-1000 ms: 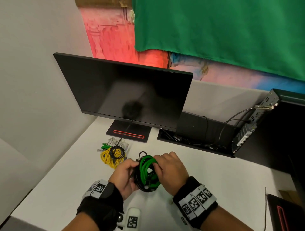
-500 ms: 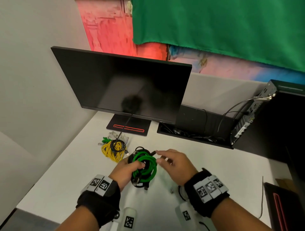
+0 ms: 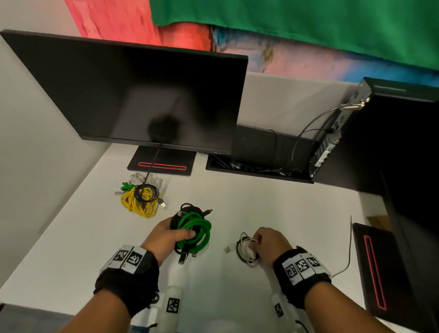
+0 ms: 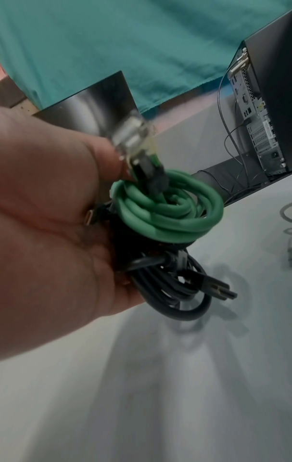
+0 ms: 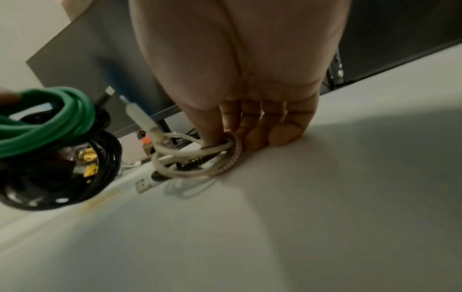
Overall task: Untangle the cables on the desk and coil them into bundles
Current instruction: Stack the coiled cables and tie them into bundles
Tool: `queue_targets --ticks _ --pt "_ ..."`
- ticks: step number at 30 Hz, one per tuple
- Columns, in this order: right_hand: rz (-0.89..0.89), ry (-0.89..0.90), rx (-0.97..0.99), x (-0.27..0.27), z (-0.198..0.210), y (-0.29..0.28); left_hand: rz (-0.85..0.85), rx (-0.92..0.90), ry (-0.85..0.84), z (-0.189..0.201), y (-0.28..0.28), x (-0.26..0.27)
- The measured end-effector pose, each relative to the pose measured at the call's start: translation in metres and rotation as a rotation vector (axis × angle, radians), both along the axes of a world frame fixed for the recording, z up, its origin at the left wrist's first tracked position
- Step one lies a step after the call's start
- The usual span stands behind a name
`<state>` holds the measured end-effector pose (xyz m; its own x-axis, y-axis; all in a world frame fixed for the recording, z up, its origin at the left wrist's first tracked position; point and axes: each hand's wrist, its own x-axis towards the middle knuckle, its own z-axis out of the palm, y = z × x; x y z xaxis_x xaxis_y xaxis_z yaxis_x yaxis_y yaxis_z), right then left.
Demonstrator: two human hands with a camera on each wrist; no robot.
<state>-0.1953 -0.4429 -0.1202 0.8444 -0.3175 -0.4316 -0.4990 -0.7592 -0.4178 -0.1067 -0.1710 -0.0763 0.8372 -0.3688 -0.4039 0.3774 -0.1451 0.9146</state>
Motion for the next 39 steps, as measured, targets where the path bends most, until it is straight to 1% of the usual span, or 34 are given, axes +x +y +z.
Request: queue_targets --ticks 2,5,7,10,11,13,18,21,23,26,28,30,33,35,37,38,39 --pt "-0.017 -0.032 0.040 -0.001 -0.002 0.006 -0.014 -0.006 0.009 -0.001 0.000 -0.001" --pt "-0.036 -0.120 0.209 -0.003 0.010 0.008 -0.014 -0.025 0.031 -0.002 0.001 -0.002" --pt "0.018 -0.198 0.364 -0.002 0.028 0.010 -0.002 -0.038 0.050 -0.002 0.003 -0.004" --pt "0.098 -0.334 0.657 0.003 0.063 0.026 0.014 -0.063 0.095 -0.001 0.003 -0.004" --pt "0.120 -0.377 0.707 0.005 0.071 0.034 0.014 -0.072 0.113 0.000 0.003 -0.005" --pt "0.158 -0.445 0.694 0.013 0.081 0.052 0.004 -0.100 0.141 0.004 0.002 -0.006" --pt "0.227 -0.579 0.470 0.028 0.080 0.082 -0.015 -0.226 0.175 0.014 0.004 -0.006" --pt "0.265 -0.620 0.389 0.032 0.078 0.086 -0.024 -0.233 0.183 0.020 0.007 -0.004" --pt "0.265 -0.685 0.338 0.033 0.079 0.091 -0.040 -0.234 0.197 0.026 0.005 -0.004" --pt "0.250 -0.825 0.319 0.035 0.080 0.100 -0.054 -0.220 0.143 0.036 -0.004 -0.003" --pt "0.205 -0.863 0.344 0.034 0.078 0.103 -0.065 -0.187 0.084 0.039 -0.012 -0.003" --pt "0.156 -0.877 0.361 0.033 0.073 0.103 -0.071 -0.132 0.023 0.038 -0.019 -0.003" --pt "0.038 -0.830 0.480 0.030 0.068 0.097 -0.106 -0.057 -0.040 0.033 -0.025 -0.003" --pt "-0.004 -0.737 0.567 0.025 0.069 0.089 -0.158 0.044 -0.109 0.026 -0.027 -0.003" --pt "0.005 -0.605 0.615 0.016 0.070 0.076 -0.185 0.163 -0.166 0.016 -0.027 -0.003" --pt "0.028 -0.535 0.596 0.010 0.069 0.067 -0.183 0.204 -0.175 0.011 -0.027 -0.004" --pt "0.051 -0.467 0.533 0.003 0.068 0.055 -0.177 0.228 -0.169 0.006 -0.029 -0.005"
